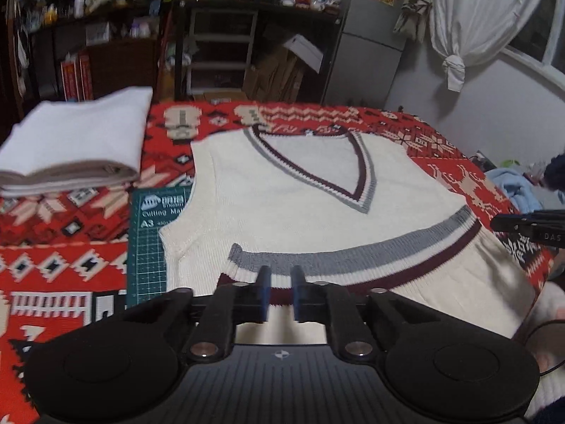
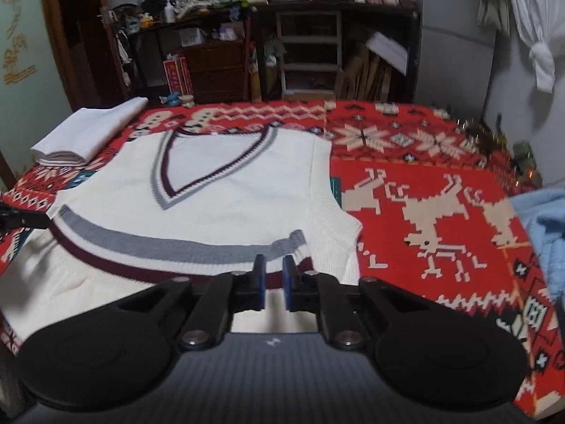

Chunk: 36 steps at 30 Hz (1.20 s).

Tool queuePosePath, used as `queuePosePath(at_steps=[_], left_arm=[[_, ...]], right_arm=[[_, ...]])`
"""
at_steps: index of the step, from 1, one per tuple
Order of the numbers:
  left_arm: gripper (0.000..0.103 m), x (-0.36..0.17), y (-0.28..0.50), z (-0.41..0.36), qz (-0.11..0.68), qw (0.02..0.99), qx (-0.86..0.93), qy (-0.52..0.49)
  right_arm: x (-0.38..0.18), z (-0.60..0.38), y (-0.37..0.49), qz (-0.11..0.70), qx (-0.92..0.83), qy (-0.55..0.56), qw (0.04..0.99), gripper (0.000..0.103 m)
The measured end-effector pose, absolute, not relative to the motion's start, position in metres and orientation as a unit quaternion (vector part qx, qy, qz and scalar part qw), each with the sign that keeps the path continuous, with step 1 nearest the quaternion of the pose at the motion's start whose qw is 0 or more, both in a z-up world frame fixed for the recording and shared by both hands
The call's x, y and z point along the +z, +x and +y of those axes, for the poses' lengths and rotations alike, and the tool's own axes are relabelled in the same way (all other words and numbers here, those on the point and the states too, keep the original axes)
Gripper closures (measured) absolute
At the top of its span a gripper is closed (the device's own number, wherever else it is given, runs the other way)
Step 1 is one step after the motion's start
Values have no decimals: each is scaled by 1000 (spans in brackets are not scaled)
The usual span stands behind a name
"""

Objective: Fold clothes

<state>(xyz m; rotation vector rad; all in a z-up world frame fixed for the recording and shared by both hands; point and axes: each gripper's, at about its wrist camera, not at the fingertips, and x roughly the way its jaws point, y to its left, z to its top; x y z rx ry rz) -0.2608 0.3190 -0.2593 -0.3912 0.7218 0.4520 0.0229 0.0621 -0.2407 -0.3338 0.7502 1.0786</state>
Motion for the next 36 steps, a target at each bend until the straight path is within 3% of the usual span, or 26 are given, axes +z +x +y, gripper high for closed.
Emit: queuePosePath(at_steps=[13,20,25,30,36], left_arm=[[98,-285,-264,348,346,885,216,-225],[98,-287,-267,352,337,884,214,-245],[98,-287,-265,353,338,883,214,-247],[98,-288,-266,352,335,884,213,-245],[98,-288,-265,349,337,887,216,-232]], right_arm=[[-272,99,66,388,481,-147,772,103],[-257,78,100,415,443,-19,795,102],[-244,72,76,390,483,-88,779,102],[-268,75,62,402,472,-136,772,102],[-261,53,83,418,448,-39,789,103]])
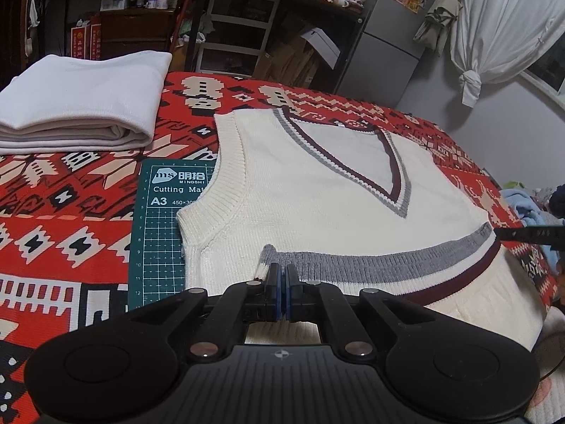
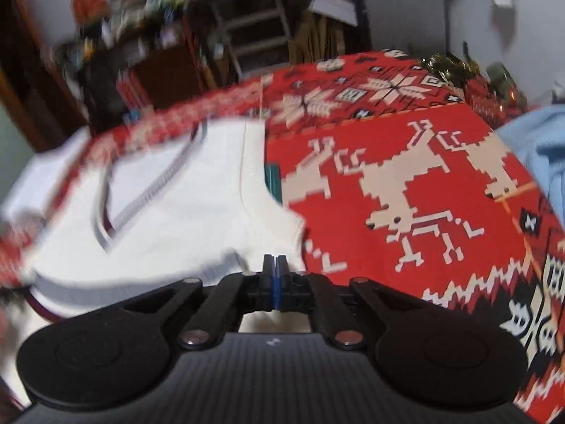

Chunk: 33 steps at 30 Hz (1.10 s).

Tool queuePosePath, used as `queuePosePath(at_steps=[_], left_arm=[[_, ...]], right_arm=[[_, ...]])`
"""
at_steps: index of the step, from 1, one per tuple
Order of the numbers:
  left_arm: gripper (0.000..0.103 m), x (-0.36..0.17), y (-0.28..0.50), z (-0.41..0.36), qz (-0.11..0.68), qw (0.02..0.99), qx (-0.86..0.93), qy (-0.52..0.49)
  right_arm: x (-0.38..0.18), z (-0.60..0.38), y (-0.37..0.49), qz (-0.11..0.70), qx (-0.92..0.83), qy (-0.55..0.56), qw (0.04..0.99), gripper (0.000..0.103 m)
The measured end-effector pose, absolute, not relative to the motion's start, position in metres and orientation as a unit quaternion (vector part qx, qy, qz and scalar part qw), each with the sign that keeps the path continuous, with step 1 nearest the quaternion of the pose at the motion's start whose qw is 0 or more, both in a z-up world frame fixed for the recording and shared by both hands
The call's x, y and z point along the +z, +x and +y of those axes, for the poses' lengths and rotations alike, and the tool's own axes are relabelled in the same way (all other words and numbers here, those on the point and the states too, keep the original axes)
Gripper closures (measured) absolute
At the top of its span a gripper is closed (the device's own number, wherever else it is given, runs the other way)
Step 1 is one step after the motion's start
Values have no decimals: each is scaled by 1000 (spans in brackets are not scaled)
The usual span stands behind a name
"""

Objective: Fold clothes

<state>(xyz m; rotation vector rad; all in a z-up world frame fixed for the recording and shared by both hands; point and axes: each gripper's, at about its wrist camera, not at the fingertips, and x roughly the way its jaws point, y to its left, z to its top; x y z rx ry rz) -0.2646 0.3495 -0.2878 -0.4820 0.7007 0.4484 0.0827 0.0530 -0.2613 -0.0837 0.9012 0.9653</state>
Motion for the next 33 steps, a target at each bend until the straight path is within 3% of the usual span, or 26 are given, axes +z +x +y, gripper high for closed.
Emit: queuePosePath(at_steps=[7,14,22,33], left_arm=[[98,-289,-266,352,332,885,215,-244],[98,-289,-267,354,332,885,211,-247],[100,-296,-279,375,301,864,202,-348],[100,-302,-265,397,283,844,207,-405]], right_arm=[[-263,39,61,420,483,-84,764,103],[-261,18,63,429,461,-39,776,101],[-270,47,55,440,488,0,753,101],[-283,59,76,459,463,43,757,103]])
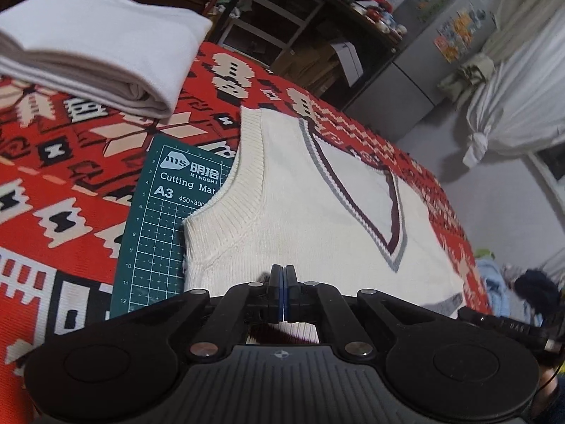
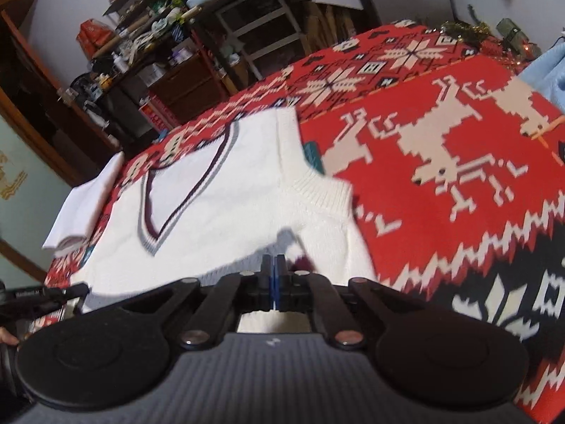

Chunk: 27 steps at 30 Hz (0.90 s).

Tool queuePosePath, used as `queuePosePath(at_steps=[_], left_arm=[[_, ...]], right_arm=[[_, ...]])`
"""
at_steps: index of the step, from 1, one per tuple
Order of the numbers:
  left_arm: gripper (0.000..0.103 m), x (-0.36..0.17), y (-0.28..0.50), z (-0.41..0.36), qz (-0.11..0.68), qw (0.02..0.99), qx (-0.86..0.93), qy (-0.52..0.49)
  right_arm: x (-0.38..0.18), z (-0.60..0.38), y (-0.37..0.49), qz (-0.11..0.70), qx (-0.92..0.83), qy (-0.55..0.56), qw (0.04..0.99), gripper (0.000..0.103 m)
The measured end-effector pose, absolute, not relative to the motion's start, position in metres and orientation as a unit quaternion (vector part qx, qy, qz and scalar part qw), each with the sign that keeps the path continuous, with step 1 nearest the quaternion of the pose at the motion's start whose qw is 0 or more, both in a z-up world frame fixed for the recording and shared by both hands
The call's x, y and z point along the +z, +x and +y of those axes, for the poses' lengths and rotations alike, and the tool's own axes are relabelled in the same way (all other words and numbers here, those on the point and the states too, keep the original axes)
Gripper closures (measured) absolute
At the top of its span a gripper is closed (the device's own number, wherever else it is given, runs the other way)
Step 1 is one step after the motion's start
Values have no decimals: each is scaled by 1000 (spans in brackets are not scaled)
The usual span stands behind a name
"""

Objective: Fold clothes

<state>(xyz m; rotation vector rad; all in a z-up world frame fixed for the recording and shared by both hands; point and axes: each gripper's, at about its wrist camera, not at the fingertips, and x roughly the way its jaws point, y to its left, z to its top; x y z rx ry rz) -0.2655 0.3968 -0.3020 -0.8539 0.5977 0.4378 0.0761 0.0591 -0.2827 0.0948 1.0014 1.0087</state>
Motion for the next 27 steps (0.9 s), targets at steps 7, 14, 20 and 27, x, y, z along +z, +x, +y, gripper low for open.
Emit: queuePosePath(at_steps=[7,14,20,27], left_arm=[[78,-285,-272,385,272,854,209,-391],[67,-260,-253,313,301,898,240,-215],[69,-276,-237,270,305,910,248,-133],[76,-293,-233,274,308,909,243,-143]], right_arm=[[-264,72,73,421,462,13,781,96],[-243,96,-5,301,510,-113,798,93],[-271,107,-48,302,517,-169,783,91],[-281,118,-41,307,514,-160,785,92]])
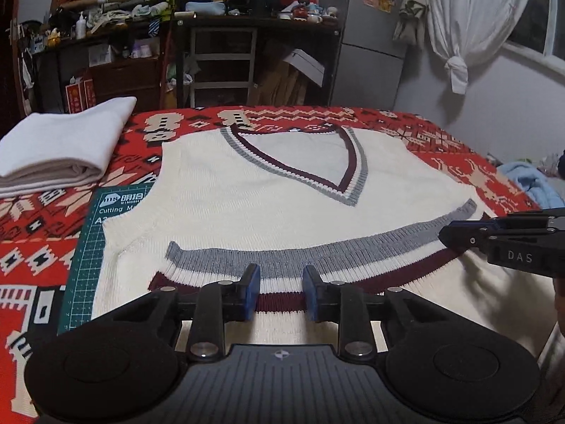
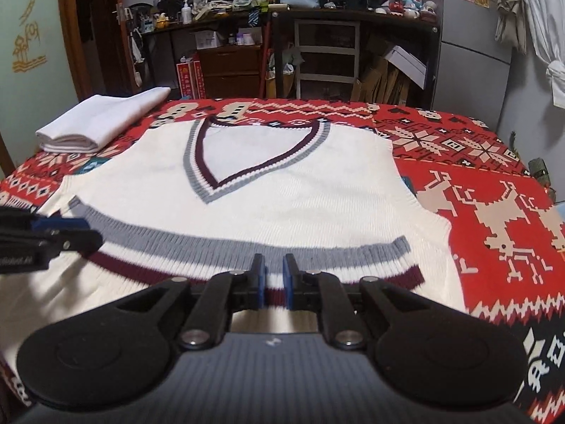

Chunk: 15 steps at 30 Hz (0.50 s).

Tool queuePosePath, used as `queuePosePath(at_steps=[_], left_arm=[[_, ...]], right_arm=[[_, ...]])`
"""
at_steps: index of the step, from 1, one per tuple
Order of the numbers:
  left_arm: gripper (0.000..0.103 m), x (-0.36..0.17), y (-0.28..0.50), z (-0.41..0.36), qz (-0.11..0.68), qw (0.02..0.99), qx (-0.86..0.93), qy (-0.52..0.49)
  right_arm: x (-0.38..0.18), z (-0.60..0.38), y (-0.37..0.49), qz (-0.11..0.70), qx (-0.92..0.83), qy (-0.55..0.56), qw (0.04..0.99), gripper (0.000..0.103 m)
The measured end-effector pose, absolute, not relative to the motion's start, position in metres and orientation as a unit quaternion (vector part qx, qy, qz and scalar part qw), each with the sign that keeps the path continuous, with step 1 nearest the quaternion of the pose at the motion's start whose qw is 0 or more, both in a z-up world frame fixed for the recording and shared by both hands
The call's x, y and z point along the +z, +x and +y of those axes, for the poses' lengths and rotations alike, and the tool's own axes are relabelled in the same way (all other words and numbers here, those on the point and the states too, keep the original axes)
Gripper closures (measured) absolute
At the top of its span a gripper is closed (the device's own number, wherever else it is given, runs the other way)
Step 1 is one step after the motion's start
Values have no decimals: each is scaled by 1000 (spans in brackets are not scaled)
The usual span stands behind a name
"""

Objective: Fold clothes

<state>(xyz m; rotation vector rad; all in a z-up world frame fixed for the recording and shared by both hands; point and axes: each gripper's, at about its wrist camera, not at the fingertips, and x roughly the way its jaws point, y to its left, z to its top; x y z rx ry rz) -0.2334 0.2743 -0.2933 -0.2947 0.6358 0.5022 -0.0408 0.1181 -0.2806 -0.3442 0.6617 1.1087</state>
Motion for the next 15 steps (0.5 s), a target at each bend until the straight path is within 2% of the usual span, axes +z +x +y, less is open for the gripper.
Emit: queuePosePath(at_steps=[9,15], left_arm=[[76,-295,-233,262,309,913,244,-109],[76,-295,-232,263,309,912,246,-112]], right_arm=[[-275,131,-40,304,507,-158,791,91],[-263,125,-72,288,550,-165,766,91]])
